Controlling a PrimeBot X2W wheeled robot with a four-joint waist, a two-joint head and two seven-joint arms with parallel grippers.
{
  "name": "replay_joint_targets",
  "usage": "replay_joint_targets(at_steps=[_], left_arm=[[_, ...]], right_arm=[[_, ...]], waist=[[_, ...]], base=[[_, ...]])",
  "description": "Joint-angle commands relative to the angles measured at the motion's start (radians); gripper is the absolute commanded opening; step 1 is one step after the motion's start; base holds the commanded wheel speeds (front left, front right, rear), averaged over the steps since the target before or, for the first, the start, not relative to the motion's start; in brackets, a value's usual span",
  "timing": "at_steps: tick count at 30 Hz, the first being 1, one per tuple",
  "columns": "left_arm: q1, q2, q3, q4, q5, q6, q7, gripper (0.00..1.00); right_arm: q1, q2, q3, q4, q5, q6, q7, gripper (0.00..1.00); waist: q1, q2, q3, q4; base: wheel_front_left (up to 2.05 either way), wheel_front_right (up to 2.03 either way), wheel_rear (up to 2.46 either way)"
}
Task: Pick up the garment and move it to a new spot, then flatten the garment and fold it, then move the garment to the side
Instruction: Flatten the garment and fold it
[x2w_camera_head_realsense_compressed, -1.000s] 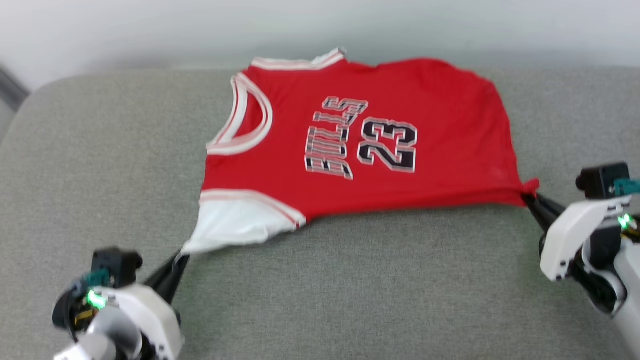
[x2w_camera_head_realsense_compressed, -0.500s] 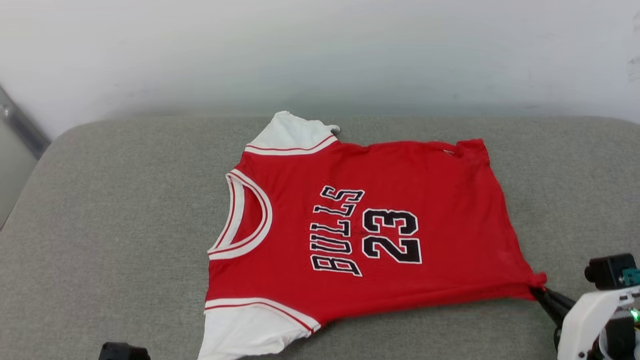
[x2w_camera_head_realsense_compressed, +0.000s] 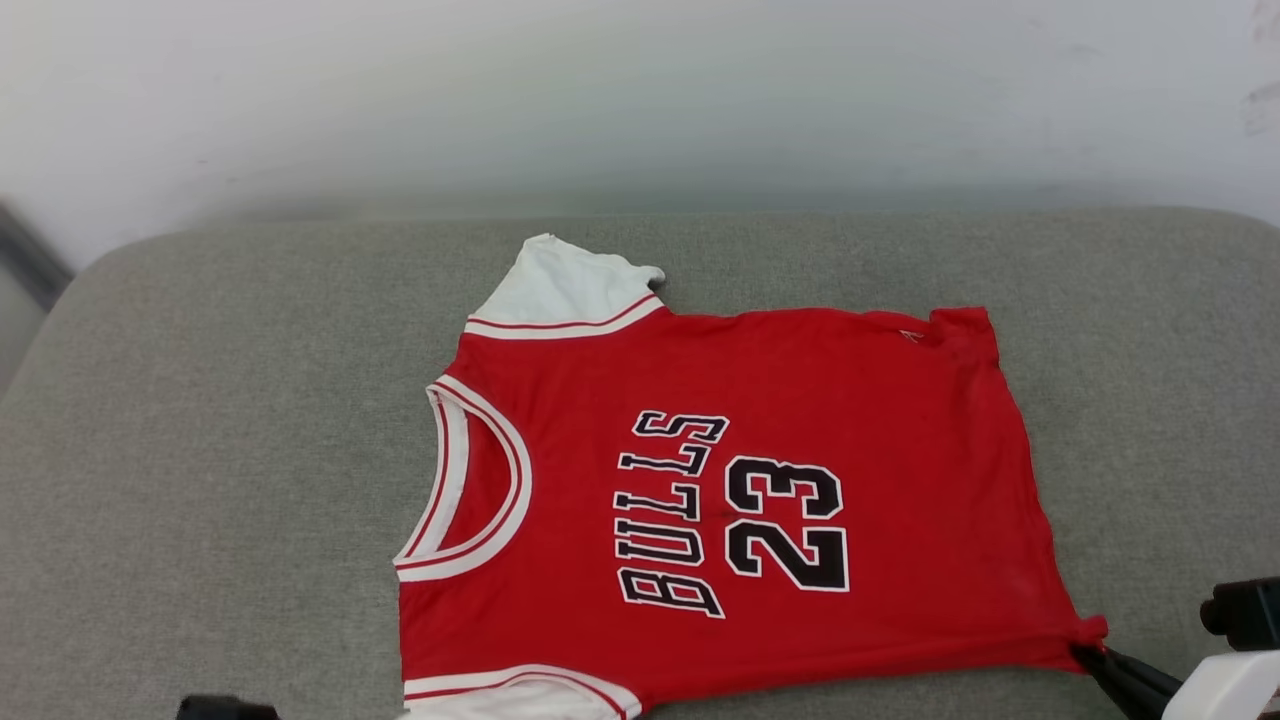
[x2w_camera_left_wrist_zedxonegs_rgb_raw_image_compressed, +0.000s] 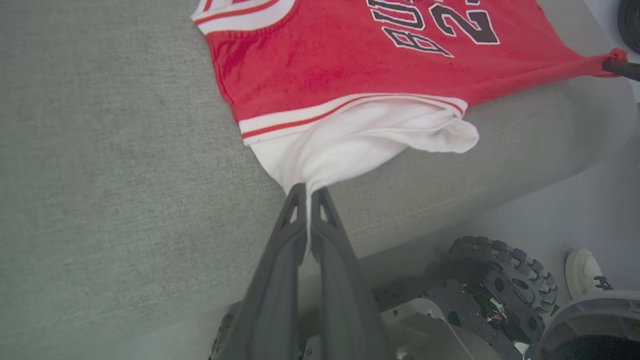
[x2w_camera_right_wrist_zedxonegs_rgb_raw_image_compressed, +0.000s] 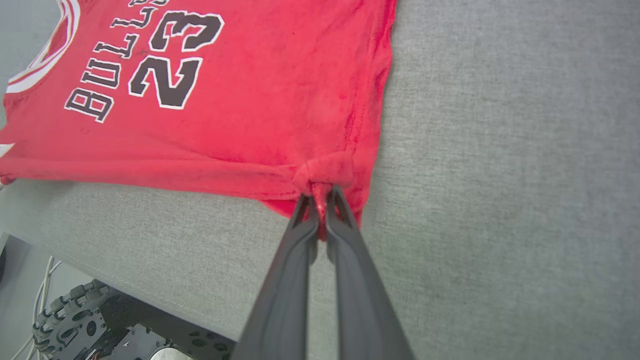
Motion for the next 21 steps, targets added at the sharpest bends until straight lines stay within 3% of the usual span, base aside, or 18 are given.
replay_joint_targets(at_steps=[1,10,21], left_arm=[[-0.033,0.004,0.017,-0.008,0.007,-0.003,-0.012,0.0],[-0.245,-0.002,0.079,-0.005,0.049,-0.046,-0.006,0.0],[-0.489,-0.051,0.061,0.153,0.113,-0.094,0.048,0.0]], right_arm=[[0.005,0.012,-0.015,-0.022,-0.002,-0.001,0.013,0.0],[-0.098,0.085,-0.111,-0.137,-0.056,-0.001,0.146,0.0],[-0.273,0.135,-0.113,-0.084,-0.165,-0.001,0.232,0.0]], waist=[[0.0001,-0.0001,0.02,-0.006],[0.0001,-0.0001,0.14,-0.025],[0.0001,-0.0001,0.282,-0.05]], base=[[0.0,0.0,0.0],[0.0,0.0,0.0],[0.0,0.0,0.0]])
